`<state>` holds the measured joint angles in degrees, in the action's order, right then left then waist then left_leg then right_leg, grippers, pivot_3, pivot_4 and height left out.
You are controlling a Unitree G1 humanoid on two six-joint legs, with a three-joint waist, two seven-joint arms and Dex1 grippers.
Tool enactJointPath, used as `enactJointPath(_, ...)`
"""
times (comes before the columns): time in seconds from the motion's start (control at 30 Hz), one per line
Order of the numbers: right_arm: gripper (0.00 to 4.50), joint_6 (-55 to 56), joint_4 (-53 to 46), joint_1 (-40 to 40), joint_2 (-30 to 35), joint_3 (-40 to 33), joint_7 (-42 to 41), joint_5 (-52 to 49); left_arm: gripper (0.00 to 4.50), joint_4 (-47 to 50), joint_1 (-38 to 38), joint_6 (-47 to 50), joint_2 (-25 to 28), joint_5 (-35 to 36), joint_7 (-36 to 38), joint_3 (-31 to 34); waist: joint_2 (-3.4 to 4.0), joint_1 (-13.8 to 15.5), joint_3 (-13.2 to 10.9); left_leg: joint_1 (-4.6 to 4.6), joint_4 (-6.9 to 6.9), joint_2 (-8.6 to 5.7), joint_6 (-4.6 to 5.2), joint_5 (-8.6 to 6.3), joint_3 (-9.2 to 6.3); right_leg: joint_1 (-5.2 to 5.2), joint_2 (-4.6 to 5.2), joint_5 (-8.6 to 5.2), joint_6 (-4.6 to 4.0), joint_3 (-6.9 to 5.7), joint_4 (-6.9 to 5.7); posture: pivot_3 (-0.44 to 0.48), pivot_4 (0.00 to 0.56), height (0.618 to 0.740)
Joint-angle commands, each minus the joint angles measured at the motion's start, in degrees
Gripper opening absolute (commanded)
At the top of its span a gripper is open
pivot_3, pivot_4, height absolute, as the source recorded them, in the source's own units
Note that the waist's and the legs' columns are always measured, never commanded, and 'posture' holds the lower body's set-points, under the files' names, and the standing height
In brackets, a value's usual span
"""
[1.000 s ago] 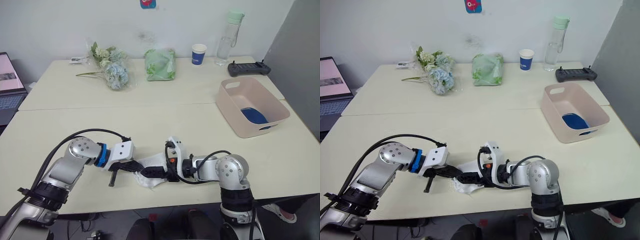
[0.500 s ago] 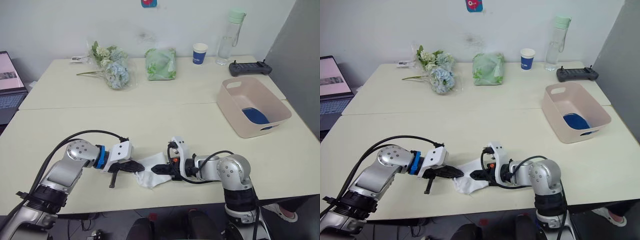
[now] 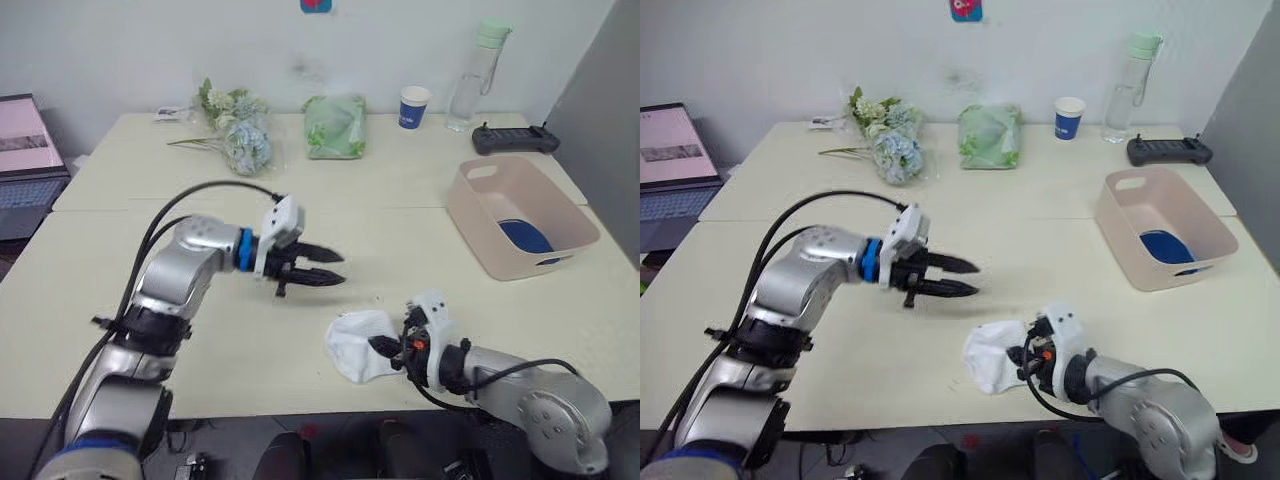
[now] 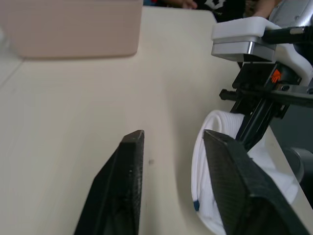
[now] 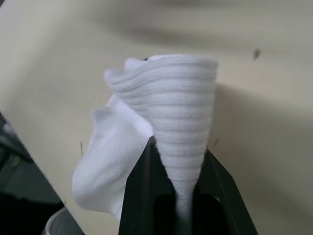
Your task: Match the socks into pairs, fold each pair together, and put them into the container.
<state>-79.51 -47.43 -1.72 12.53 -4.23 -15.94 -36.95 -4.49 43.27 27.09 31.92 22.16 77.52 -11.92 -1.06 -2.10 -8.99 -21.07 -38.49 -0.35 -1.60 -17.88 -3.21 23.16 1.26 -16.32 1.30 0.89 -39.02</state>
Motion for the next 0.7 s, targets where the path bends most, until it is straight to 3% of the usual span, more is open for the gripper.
enactJointPath(0.03,0.00,4.46,-7.15,0.68,-0.22,-6.61,0.88,-1.62,3.05,-0.88,4.71,0.34,-3.00,1.46,0.80,-0.29,0.00,-0.26,-0.01,0.04,0.00,0.01,0.00,0.00,0.01,-0.02,0.00,0.00,0.00,0.03,-0.03,0.000,0.150,0.740)
enactJointPath(0.13,0.00,7.16,-11.01,-0.55,1.72,-16.48,0.90,-3.67,4.03,-2.68,8.67,1.29,-5.54,1.64,1.33,-0.55,0.00,0.07,-0.03,0.02,-0.02,0.03,0.00,0.00,-0.12,-0.02,-0.05,0.01,0.00,0.03,-0.07,0.000,0.150,0.740)
enactJointPath(0.2,0.00,7.53,-11.41,-1.92,4.91,-22.76,0.46,-5.54,4.43,-4.35,10.09,1.25,-6.62,1.26,1.10,-0.43,0.00,0.12,-0.03,0.05,-0.02,0.02,0.00,0.00,-0.12,-0.06,-0.08,0.00,0.00,0.02,-0.06,0.000,0.150,0.740)
enactJointPath(0.3,0.00,8.39,-9.65,-3.47,14.57,-32.36,-2.04,-6.87,4.43,-6.08,11.42,0.33,-8.20,0.51,0.55,-0.76,0.12,0.27,-0.12,0.04,-0.02,0.00,0.00,0.00,-0.06,-0.06,-0.06,0.00,0.00,0.02,-0.02,0.000,0.150,0.740)
enactJointPath(0.4,0.00,10.19,-6.32,-4.24,24.43,-36.28,-4.22,-5.21,4.43,-5.40,11.71,1.03,-9.13,0.90,0.37,-0.95,0.08,0.27,-0.16,0.02,-0.02,-0.04,0.02,-0.01,0.01,-0.06,-0.03,0.00,0.00,0.05,0.01,0.000,0.150,0.740)
enactJointPath(0.47,0.00,13.32,-3.03,-4.49,32.12,-35.74,-5.49,-0.85,4.43,-4.18,11.72,2.33,-9.53,1.67,0.30,-0.89,0.10,0.28,-0.18,0.01,-0.02,-0.04,0.02,-0.01,0.01,-0.06,-0.03,0.00,0.00,0.09,-0.01,0.000,0.150,0.740)
enactJointPath(0.57,0.00,27.10,5.14,-0.31,47.09,-27.26,-7.78,14.58,4.43,-2.59,11.55,3.57,-9.89,2.03,0.00,-0.76,0.11,0.27,-0.21,0.02,-0.06,-0.07,0.03,-0.01,0.13,-0.07,-0.03,0.00,0.00,0.10,-0.02,0.000,0.150,0.740)
enactJointPath(0.7,0.00,41.46,17.43,-1.52,55.48,-15.72,-7.85,27.16,4.43,-0.97,10.63,3.88,-10.22,1.79,-0.33,-1.22,-0.10,0.18,-0.30,0.06,-0.15,-0.03,0.02,-0.01,0.25,-0.13,-0.10,0.00,0.00,0.14,0.01,0.000,0.150,0.740)
